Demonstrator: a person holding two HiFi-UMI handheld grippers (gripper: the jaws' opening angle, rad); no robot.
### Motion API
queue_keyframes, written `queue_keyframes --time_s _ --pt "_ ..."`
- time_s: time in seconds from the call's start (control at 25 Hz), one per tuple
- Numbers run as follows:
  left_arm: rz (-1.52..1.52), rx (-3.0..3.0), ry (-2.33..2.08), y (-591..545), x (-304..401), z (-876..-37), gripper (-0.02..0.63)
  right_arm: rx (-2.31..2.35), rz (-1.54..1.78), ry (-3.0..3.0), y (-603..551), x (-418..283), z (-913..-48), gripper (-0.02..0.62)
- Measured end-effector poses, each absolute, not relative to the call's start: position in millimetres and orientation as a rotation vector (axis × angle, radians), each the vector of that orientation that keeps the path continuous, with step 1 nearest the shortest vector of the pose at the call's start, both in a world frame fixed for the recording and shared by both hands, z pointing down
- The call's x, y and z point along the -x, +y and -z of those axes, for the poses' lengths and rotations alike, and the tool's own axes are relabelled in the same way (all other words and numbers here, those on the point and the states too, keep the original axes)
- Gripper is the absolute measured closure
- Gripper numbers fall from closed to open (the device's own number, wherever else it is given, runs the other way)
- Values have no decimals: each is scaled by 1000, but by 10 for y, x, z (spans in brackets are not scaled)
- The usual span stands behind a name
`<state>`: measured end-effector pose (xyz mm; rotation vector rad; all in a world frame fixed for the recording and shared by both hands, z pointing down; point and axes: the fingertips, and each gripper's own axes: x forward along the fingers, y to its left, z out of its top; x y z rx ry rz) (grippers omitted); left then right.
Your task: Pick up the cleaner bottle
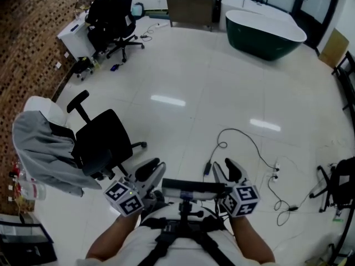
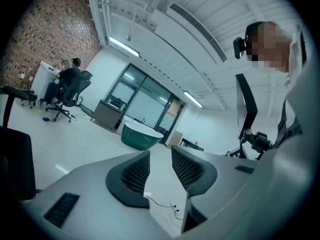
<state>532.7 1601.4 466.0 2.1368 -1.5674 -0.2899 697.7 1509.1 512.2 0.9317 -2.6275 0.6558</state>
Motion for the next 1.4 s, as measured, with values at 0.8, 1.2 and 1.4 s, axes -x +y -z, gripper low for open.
queue_keyframes --time_s 0.8,1.2,1.4 --pt "182 -2204 -1702 15267 -4702 -4484 477 -1007 -600 -2600 14438 -6657 -5082 396" --pt "183 -2242 -1656 15042 -4069 -4465 478 -1050 -608 -2593 14265 -5937 -4990 396" --pt "200 -2253 -1629 14998 -3647 -4477 478 -1075 -600 -2580 14216 -5521 -4994 396"
